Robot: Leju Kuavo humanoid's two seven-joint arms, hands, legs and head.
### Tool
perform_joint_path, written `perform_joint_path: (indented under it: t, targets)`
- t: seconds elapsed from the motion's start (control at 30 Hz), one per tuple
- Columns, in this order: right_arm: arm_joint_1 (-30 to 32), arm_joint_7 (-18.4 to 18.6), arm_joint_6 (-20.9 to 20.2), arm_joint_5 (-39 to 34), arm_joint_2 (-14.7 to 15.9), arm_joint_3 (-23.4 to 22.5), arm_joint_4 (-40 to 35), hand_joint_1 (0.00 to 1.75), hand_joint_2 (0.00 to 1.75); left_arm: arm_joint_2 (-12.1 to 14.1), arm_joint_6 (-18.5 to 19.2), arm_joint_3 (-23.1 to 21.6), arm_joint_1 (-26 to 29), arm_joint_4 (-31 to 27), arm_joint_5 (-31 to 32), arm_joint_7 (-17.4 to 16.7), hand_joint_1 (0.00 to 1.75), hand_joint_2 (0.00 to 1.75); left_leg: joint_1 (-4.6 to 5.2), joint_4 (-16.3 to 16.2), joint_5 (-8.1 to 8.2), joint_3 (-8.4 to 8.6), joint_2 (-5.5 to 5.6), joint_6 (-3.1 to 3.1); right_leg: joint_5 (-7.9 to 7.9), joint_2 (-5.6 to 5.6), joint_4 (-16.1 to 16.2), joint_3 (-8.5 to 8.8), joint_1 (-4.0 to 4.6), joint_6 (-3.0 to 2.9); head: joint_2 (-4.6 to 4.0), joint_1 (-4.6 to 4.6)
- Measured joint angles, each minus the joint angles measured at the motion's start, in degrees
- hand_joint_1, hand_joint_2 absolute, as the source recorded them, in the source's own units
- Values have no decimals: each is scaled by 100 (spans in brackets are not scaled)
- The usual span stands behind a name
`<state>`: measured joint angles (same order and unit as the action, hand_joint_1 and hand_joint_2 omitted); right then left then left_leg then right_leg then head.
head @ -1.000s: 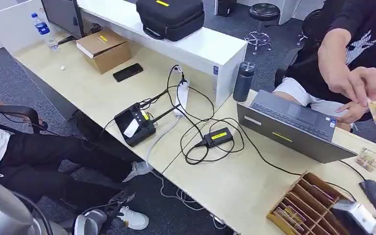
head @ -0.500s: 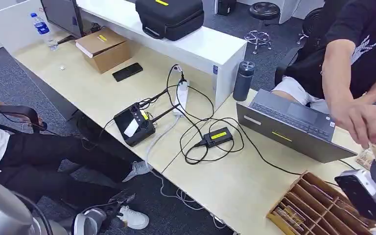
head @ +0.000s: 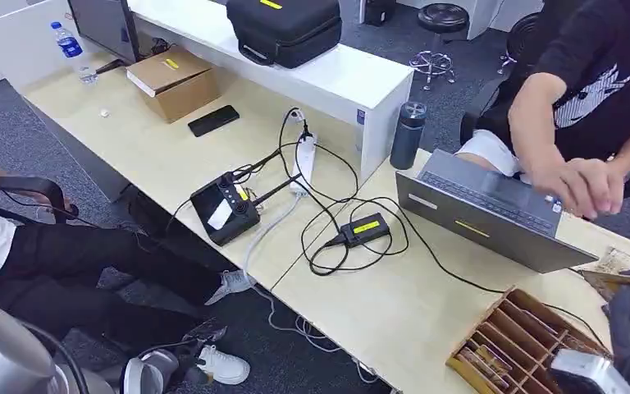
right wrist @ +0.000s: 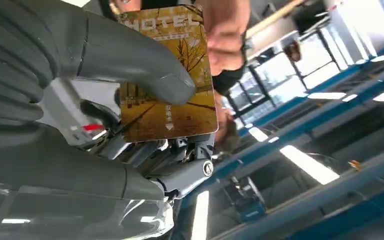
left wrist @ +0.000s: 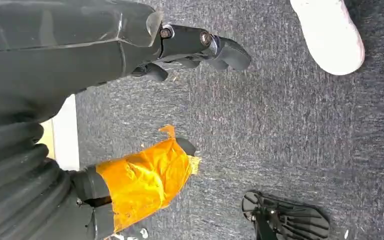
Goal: Pass the card to the sensor for recognition and then transmit it.
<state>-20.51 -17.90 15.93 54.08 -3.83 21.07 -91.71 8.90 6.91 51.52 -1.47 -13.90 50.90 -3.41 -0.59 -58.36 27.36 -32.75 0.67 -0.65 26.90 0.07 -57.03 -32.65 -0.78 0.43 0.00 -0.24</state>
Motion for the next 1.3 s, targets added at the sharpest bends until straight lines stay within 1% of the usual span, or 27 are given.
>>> perform_joint_path:
  t: [0.23,0.43,0.6,0.73,0.87,1.0,1.3]
  targets:
    - [693,-295,179,-311,284,11,-590,175,175,-39,-85,227,24,0,-35,-33,0,175,0,0,2,-2,0,2,0,1,1,-1,0,0,0,-2]
    - [1145,-328,367,-256,525,-129,-860,175,175,-72,-153,367,34,0,-55,-55,0,175,0,0,2,-1,-1,2,0,1,2,0,0,0,0,-2]
    - [1425,-331,431,-265,634,-360,-871,175,175,-103,-175,459,38,0,-68,-55,0,175,0,0,2,-2,-1,2,0,1,1,0,0,0,0,-2]
    - [1510,-302,431,-230,678,-452,-868,175,175,-114,-179,511,38,0,-68,-55,0,175,-1,0,2,-1,-1,2,0,1,1,0,1,0,0,-2]
    - [1549,-79,455,101,678,-612,-803,175,175,-120,-186,535,38,0,-13,-55,0,175,-1,0,2,-2,-1,2,0,1,1,0,1,0,0,-2]
    - [1485,126,413,159,678,-831,-492,175,175,-125,-168,627,37,0,55,-55,0,175,-1,0,2,-2,-1,3,0,0,1,1,1,0,0,0]
    - [1387,214,339,113,651,-1243,15,175,175,-125,-164,741,36,0,175,-61,0,175,-1,0,2,-3,1,2,0,-2,1,1,1,0,0,-2]
